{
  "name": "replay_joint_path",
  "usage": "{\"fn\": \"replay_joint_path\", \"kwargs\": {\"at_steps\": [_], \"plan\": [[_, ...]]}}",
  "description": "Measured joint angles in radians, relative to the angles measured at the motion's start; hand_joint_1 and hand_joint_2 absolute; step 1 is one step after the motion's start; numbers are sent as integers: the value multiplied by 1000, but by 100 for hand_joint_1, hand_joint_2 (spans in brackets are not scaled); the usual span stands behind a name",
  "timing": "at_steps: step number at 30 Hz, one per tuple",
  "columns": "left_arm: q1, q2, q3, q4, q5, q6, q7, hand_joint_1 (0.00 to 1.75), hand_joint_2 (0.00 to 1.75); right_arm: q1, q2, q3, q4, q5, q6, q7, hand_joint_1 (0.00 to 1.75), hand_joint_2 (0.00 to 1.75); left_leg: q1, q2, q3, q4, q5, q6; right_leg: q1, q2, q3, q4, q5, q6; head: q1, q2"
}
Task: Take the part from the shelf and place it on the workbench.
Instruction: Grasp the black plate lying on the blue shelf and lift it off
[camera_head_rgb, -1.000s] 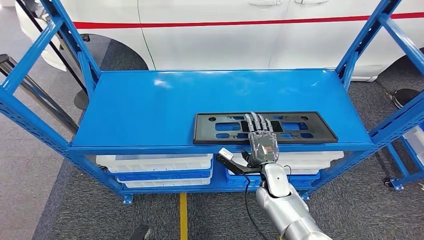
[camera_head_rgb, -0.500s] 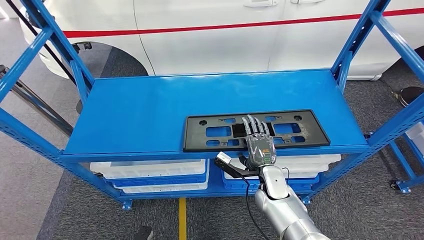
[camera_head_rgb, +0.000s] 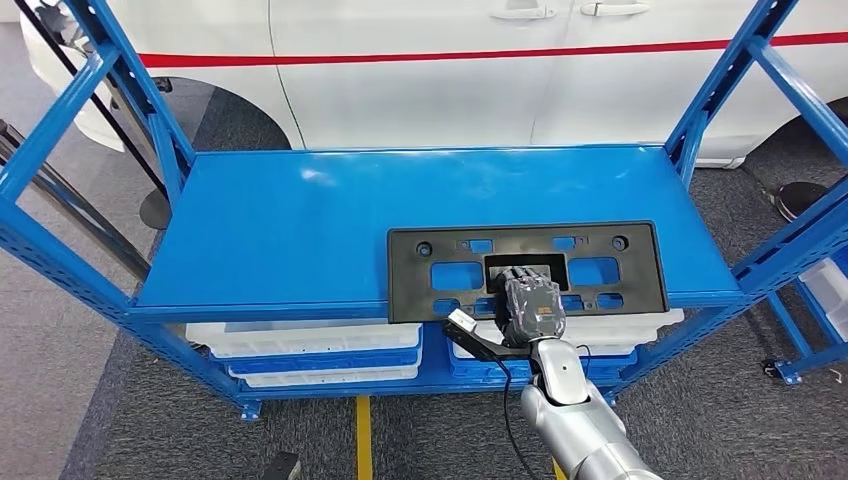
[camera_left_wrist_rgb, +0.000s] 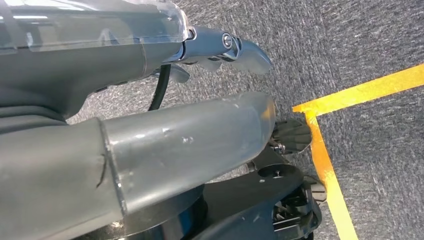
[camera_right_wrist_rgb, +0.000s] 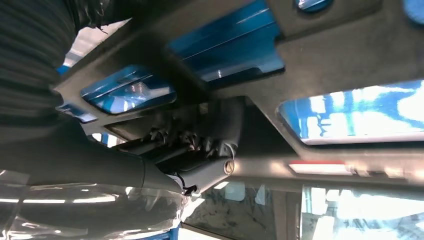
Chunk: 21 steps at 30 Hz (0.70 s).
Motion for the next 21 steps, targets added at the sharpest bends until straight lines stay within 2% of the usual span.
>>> {"fn": "replay_joint_path", "kwargs": {"at_steps": [6,17,21], "plan": [[0,0,1,0,-1,0,0,0,0,-1,0,-2,1,-1,0,-2,175,175,-1,0,0,1,-1,4,-1,0,1,-2,1,10,0,0],[-1,0,2,0,-4,0,-2,0,0,-5,0,-2,0,-1,0,-11,175,175,0,0,3,0,-1,5,1,1,3,-1,0,12,0,0],[-1,0,2,0,-16,-4,-24,0,175,-4,0,-3,-2,0,0,-12,175,175,0,0,3,0,0,6,1,1,3,-1,0,12,0,0]]}}
